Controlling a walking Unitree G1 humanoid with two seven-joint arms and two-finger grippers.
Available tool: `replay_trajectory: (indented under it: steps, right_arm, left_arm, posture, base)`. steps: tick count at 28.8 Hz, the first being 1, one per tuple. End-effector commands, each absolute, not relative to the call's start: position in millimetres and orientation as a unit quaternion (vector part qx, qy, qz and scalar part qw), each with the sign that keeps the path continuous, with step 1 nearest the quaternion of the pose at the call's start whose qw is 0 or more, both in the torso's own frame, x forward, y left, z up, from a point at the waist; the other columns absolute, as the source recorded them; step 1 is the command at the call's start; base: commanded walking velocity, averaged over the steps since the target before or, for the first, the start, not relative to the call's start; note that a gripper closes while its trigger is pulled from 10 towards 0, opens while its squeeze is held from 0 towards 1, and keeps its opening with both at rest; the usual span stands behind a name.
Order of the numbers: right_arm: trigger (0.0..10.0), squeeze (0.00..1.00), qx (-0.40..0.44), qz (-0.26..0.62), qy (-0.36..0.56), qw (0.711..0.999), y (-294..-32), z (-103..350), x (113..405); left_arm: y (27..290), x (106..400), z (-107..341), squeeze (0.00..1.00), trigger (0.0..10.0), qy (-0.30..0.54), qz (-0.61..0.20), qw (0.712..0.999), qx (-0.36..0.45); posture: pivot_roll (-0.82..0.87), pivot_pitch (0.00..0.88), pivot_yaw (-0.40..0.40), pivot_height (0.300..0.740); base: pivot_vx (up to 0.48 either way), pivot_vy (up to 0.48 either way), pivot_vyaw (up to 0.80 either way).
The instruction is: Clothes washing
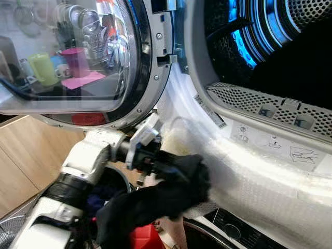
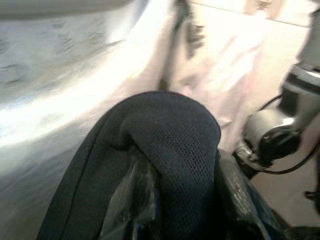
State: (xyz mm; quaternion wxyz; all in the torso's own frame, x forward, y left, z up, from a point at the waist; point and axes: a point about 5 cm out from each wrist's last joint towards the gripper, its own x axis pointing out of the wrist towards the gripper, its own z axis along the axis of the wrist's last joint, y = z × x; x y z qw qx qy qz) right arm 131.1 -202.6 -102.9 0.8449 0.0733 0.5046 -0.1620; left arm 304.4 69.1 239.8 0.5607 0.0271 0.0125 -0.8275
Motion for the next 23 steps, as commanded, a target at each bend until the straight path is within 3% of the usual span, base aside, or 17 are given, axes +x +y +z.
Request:
replay_trajectory:
  steps: [1,5,10,16,23]
  right_arm:
    - [10.0,0.0,0.078,-0.166,0.507,0.842,-200,-104,128]
    - [10.0,0.0,0.08,-0.168,0.507,0.842,-200,-104,128]
    - [10.0,0.0,0.084,-0.173,0.505,0.841,-201,-104,127]
    - [10.0,0.0,0.081,-0.176,0.508,0.839,-204,-106,118]
    - [10.0,0.0,0.055,-0.157,0.482,0.86,-214,-102,120]
  left_arm:
    - [57,299,248,0.0,0.0,-0.004,-0.847,0.531,0.024]
    - [42,293,242,0.0,0.0,-0.002,-0.86,0.51,0.013]
    - [31,289,224,0.0,0.0,0.022,-0.864,0.503,0.01]
    - [44,291,173,0.0,0.0,0.104,-0.823,0.553,0.079]
    - [46,288,143,0.0,0.0,0.135,-0.792,0.59,0.08]
  posture:
    - [0.07,0.0,0.12,0.74]
    - [0.06,0.0,0.126,0.74]
    - [0.05,0.0,0.127,0.74]
    - [0.04,0.0,0.127,0.74]
    - [0.04,0.0,0.117,0.74]
  base:
    - [0.0,0.0,0.0]
    - [0.0,0.0,0.0]
    - [0.0,0.0,0.0]
    - [0.0,0.0,0.0]
    - [0.0,0.0,0.0]
